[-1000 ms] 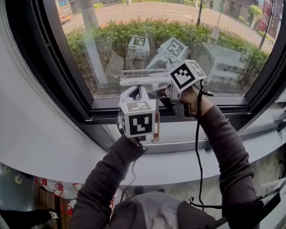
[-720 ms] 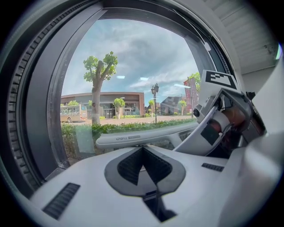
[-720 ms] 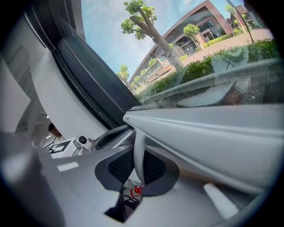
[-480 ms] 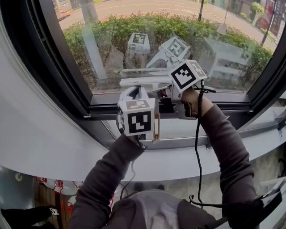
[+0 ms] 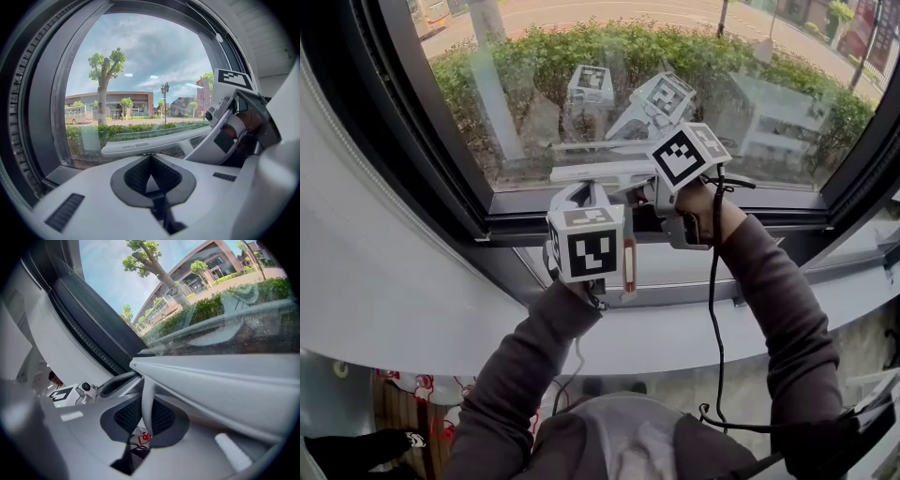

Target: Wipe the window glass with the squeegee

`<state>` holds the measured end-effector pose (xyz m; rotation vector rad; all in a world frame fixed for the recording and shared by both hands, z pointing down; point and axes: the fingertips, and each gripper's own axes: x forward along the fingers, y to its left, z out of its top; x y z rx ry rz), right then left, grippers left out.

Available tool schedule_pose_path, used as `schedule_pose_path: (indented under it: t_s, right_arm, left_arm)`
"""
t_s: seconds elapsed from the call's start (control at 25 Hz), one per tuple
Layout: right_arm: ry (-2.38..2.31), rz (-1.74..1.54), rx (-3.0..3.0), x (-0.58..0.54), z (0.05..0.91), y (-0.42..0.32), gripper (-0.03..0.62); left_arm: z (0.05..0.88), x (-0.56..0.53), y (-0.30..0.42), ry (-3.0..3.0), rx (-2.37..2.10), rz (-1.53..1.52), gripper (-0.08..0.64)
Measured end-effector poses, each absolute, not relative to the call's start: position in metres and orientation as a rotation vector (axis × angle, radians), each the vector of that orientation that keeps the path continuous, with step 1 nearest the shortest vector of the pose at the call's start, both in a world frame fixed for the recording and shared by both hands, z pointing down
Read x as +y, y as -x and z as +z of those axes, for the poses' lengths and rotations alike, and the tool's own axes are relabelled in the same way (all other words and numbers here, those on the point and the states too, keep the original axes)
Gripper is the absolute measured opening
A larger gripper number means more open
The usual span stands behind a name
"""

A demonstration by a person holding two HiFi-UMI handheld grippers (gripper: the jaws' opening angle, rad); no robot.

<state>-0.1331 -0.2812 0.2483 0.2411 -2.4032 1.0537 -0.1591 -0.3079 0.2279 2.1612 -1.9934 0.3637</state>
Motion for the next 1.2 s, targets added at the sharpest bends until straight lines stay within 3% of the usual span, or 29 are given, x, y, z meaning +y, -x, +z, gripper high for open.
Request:
schedule_pose_path:
  t_s: [0.84, 1.2]
  right_arm:
    - [-0.273, 0.963, -2.373, -0.268, 0.258, 0.139, 0.028]
    - [-0.274, 0.719, -2.514, -0.245, 0.162, 0.176, 0.028]
  left_arm:
    - [0.243, -0.292, 0.165, -2.101, -1.921, 0.309, -0.002]
    - [0.142, -0.265, 0.203, -2.200, -2.110, 0.157, -0.002]
